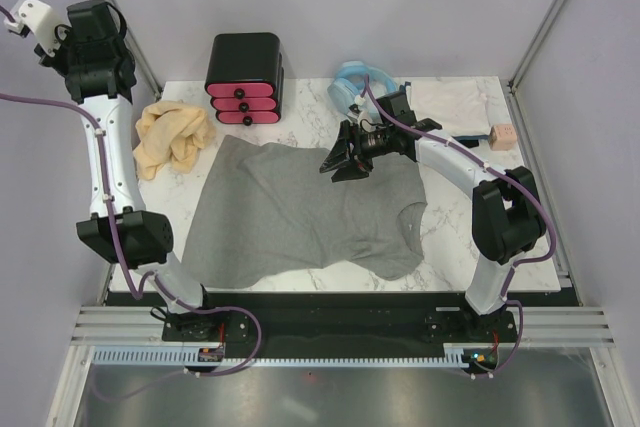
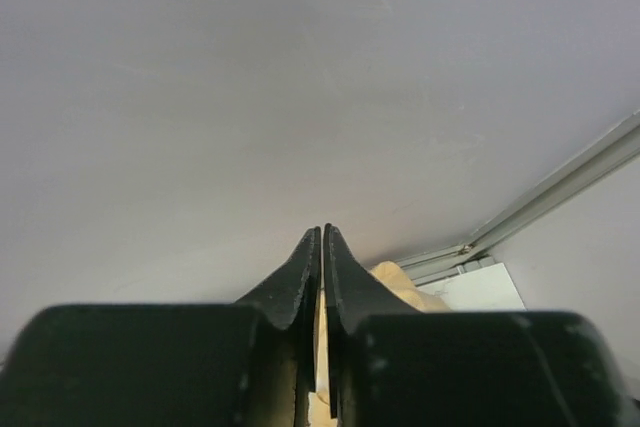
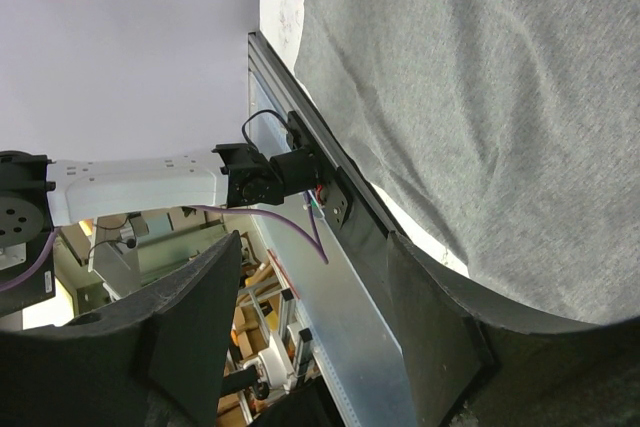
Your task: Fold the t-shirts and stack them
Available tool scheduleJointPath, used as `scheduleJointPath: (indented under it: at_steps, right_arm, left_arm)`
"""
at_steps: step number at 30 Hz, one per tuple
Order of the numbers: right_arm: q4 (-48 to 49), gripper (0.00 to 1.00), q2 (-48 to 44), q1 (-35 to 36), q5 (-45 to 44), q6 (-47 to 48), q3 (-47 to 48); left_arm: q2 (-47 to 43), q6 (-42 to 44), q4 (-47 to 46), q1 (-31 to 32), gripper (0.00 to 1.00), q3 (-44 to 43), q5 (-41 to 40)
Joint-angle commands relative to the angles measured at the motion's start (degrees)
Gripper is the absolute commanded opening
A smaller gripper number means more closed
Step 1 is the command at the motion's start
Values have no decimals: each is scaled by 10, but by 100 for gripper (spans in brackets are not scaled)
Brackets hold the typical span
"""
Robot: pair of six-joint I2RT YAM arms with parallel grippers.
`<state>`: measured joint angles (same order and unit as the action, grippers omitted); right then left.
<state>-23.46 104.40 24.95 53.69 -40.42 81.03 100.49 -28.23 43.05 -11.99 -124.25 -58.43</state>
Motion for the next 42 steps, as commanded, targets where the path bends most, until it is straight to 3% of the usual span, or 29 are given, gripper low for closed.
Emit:
scheduleJointPath:
  at_steps: [1,5,12,18,27,31,34,37,40,42]
  right_arm:
    - [3,67,-18,-1,1,5,3]
    - [2,67,-16,-1,1,3,4]
    - [0,67,-14,-1,-3,-5,18]
    - [0,67,-17,1,-5,-5,7]
    - [-5,66,-31,1,-11,7,3]
    - [-21,66,-44,1,-17,24,-5]
    - [-35,67,-49,2,-19,39,-7]
    - [-45,67,-54,1,-25,50,-11]
    - [-46,67,-56,1,-33,54,-15]
    - [-46,67,-59,1,-35,55,-16]
  left_arm:
    - [-42,-33,-58,-12,2,31,37]
    - [-27,5,-75,-18,2,1,50]
    - [-54,12,-88,-44,2,31,83]
    - [-114,-9,-119,-131,2,109,208]
    - [-130,9,-131,-145,2,131,201]
    - [-132,32,-130,-146,2,140,246]
    - [-146,38,-108,-139,2,160,236]
    - [-180,31,-95,-114,25,197,237]
    - [-210,21,-102,-39,32,234,215]
    - [-213,27,-103,45,36,241,190]
